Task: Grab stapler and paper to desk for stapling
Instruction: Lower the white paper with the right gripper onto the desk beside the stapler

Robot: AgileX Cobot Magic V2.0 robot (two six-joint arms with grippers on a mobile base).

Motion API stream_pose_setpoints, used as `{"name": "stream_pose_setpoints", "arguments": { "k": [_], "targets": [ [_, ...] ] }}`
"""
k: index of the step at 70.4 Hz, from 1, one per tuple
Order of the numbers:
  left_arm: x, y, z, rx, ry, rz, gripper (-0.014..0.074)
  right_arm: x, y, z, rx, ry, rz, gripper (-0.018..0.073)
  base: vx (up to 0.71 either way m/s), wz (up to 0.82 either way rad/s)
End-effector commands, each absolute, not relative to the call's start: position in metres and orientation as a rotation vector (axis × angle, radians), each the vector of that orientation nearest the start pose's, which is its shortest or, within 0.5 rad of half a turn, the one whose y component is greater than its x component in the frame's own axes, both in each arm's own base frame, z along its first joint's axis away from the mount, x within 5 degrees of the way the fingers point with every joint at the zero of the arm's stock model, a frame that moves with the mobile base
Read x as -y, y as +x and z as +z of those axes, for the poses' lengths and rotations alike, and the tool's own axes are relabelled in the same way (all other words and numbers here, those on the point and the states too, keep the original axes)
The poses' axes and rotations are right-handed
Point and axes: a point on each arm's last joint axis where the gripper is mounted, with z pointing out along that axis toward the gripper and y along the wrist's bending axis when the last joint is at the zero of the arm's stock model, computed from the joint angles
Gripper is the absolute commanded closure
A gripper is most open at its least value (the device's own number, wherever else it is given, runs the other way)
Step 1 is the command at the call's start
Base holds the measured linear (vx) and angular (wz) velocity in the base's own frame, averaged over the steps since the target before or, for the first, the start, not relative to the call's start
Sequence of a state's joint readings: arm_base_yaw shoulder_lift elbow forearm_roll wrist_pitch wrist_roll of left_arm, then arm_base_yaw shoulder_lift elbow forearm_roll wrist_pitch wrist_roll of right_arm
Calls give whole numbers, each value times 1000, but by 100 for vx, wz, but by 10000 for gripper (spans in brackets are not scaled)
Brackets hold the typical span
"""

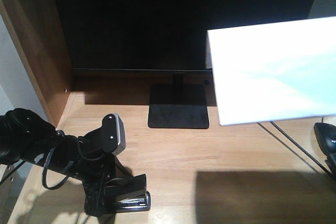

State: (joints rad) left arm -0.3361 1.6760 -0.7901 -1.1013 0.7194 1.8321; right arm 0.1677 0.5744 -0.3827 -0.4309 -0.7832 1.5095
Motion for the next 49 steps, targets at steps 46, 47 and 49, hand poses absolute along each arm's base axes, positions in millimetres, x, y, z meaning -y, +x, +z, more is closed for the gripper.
{"name": "stream_pose_setpoints", "arguments": {
  "k": [46, 47, 49],
  "targets": [
    [150, 254, 183, -1956, 1515, -699, 603, -34, 204, 286, -1358, 293, 1613, 562, 0, 0],
    [150, 254, 183, -1956, 1515, -699, 603, -33, 204, 284, -1380, 289, 1607, 562, 0, 0],
    [150, 254, 183, -1956, 1515, -699, 603, -31, 205, 279, -1423, 281, 1597, 562, 0, 0]
  ]
}}
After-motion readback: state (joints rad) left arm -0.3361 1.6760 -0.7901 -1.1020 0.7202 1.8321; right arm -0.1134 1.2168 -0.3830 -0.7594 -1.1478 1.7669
